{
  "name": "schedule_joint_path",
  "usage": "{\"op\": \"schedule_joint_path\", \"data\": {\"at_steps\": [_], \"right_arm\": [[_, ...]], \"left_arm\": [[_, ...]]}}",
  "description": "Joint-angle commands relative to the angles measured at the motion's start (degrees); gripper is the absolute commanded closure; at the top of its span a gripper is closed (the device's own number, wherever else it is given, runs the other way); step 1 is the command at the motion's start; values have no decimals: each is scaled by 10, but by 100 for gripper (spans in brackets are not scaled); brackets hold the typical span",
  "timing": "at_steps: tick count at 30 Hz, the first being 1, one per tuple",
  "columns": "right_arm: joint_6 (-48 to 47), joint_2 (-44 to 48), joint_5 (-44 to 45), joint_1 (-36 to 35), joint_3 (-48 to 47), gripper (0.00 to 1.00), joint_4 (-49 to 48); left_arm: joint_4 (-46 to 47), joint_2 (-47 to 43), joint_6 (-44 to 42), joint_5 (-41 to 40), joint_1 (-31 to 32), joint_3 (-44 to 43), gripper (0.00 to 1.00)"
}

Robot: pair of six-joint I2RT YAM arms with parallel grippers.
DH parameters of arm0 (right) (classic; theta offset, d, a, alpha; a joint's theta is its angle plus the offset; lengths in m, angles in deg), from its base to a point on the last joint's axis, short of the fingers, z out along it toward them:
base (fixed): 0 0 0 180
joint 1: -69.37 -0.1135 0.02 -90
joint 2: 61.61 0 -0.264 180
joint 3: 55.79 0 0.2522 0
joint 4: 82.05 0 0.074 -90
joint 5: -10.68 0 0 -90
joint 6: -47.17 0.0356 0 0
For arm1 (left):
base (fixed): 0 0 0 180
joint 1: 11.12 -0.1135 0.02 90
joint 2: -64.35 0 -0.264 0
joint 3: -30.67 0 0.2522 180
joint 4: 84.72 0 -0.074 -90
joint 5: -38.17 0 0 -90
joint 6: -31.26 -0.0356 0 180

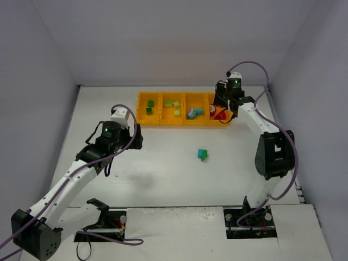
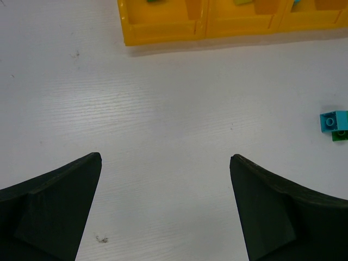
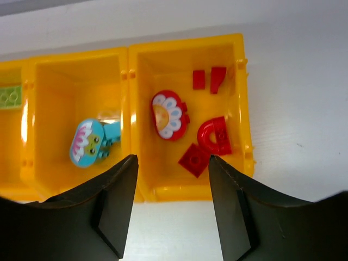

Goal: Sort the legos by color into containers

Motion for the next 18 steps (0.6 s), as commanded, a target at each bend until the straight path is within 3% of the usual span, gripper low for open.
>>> {"op": "schedule_joint_path", "data": {"at_steps": [1,8,13,15,16,18], "right_arm": [[-25,111,-41,-3,43,49,-36],[-7,246,-87,-38,235,53,-33],[42,312,-98,-103,358,52,-20],[66,331,-97,-125,374,49,-25],[77,335,-96,-129,410,40,-26],[93,347,-91,-143,429,32,-32]], "left_arm": [[27,-2,-3,-13,-3,-16,3],[27,1,-6,-14,-4,-18,3],[34,3,-1,-8,-5,-13,3],[34,5,0,-4,-5,-13,3],[35,7,1,-2,-5,-13,3],[36,9,1,2,-6,-13,3]]}}
